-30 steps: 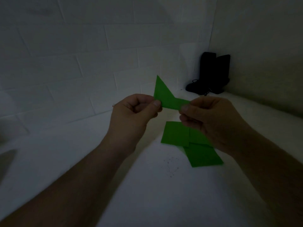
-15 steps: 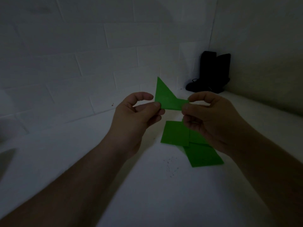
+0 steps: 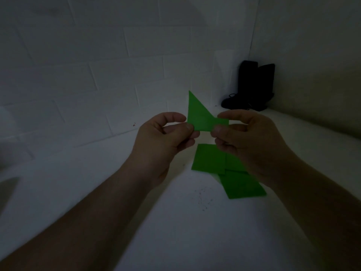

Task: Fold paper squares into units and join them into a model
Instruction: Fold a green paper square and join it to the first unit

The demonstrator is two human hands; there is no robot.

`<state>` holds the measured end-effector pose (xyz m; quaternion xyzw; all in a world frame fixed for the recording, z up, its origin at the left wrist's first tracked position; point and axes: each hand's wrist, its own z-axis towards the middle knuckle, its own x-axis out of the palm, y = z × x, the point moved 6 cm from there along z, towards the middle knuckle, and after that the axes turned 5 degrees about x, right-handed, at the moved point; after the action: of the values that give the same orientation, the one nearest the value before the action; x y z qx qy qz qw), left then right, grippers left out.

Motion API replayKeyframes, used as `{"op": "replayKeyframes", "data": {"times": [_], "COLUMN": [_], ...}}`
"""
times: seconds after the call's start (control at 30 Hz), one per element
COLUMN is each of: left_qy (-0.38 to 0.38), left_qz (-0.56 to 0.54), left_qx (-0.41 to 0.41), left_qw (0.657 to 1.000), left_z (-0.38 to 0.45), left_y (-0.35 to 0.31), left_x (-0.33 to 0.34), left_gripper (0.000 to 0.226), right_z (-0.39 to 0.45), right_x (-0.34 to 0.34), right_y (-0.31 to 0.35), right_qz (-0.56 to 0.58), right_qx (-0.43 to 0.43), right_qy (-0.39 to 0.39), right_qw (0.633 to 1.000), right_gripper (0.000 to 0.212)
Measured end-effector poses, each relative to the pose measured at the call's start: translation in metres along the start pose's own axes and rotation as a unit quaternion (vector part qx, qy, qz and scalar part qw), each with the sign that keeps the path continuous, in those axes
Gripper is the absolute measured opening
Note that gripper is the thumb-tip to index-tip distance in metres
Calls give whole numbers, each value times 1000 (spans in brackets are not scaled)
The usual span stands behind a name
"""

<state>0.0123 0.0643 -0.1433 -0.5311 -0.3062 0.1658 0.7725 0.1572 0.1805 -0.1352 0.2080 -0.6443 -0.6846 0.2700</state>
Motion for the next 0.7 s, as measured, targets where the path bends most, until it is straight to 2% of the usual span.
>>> {"op": "replayKeyframes", "data": {"times": [0.13,0.37,0.7], "left_qy": [8,56,35], "left_qz": [-7,6,30], "left_qx": [-2,-14,-14], "left_qw": [1000,998,999], "left_z": [-1,-7,-7], "left_y": [-1,0,2], "left_x": [3,15,13], "left_gripper": [20,52,53], "right_z": [2,0,-6], "right_x": [-5,0,4], "right_y": [1,1,4], "right_qz": [-30,-45,-63], "right_qx": [-22,-58,-82], "right_qy": [-19,-24,-34], "right_qw": [999,997,994], "right_gripper": [36,45,44]}}
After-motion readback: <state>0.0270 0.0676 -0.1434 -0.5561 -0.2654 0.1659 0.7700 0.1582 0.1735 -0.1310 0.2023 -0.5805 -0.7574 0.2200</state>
